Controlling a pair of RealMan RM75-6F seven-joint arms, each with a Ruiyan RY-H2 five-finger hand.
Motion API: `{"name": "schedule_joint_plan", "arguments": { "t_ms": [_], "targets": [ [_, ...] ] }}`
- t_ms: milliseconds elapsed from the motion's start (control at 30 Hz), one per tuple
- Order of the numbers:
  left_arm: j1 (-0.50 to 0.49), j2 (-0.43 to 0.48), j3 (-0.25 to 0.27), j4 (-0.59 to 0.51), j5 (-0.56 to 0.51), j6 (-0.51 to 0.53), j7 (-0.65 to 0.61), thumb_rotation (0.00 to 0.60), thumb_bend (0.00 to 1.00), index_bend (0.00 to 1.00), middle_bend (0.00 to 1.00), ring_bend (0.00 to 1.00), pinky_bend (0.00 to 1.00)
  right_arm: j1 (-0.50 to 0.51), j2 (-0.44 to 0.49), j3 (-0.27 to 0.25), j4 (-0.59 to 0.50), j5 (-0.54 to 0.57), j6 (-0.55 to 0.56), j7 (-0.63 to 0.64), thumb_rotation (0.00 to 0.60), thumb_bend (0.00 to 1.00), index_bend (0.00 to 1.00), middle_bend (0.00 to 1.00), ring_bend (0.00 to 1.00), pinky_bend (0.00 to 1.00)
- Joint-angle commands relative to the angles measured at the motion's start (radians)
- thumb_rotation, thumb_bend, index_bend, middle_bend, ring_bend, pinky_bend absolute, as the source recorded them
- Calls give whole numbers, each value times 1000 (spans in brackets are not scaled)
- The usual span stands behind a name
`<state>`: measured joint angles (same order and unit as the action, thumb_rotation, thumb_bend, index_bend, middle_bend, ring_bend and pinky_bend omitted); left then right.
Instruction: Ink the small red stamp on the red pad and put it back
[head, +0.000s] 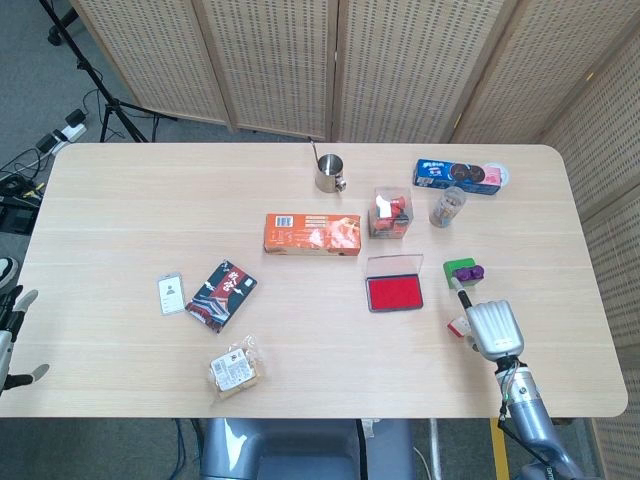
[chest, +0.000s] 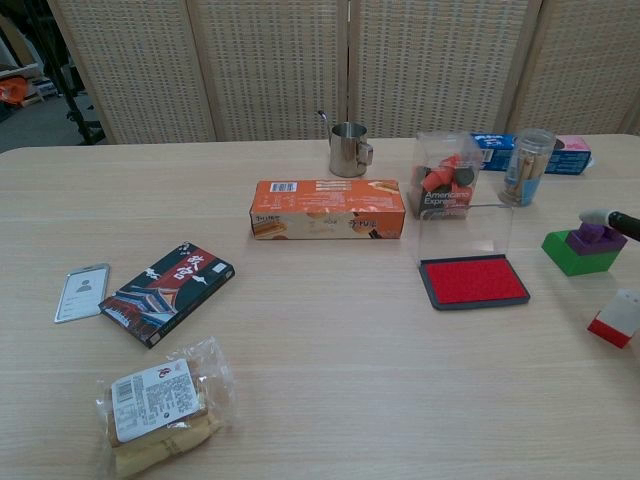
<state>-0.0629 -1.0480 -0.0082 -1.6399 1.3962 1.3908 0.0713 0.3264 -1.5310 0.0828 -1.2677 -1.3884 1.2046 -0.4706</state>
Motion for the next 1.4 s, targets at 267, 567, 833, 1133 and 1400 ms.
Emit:
{"name": "schedule_joint_plan", "arguments": {
  "t_ms": [267,567,833,1133,1400],
  "targets": [
    [-3,0,2,0,-1,-8,1,600,0,0,0,0,0,8,-13,4,16,10,-3,3,600,0,0,1000,1000,1000],
    [-5,6,5,0,4,-16,-8,600,0,0,0,0,0,14,-17,9,30,25,-7,0,600,0,0,1000,1000,1000],
    [-6,6,5,0,1,-19,-4,600,0,0,0,0,0,18,-8,9,18,37,-13,-11,600,0,0,1000,1000,1000],
    [-8,6,6,-1,-1,-23,-4,600,0,0,0,0,0,23,-3,10,5,35,-6,-12,600,0,0,1000,1000,1000],
    [-7,10,5,-1,-1,-22,-9,600,0,0,0,0,0,37,-15,20,29,49,-13,-30,600,0,0,1000,1000,1000]
  ]
}}
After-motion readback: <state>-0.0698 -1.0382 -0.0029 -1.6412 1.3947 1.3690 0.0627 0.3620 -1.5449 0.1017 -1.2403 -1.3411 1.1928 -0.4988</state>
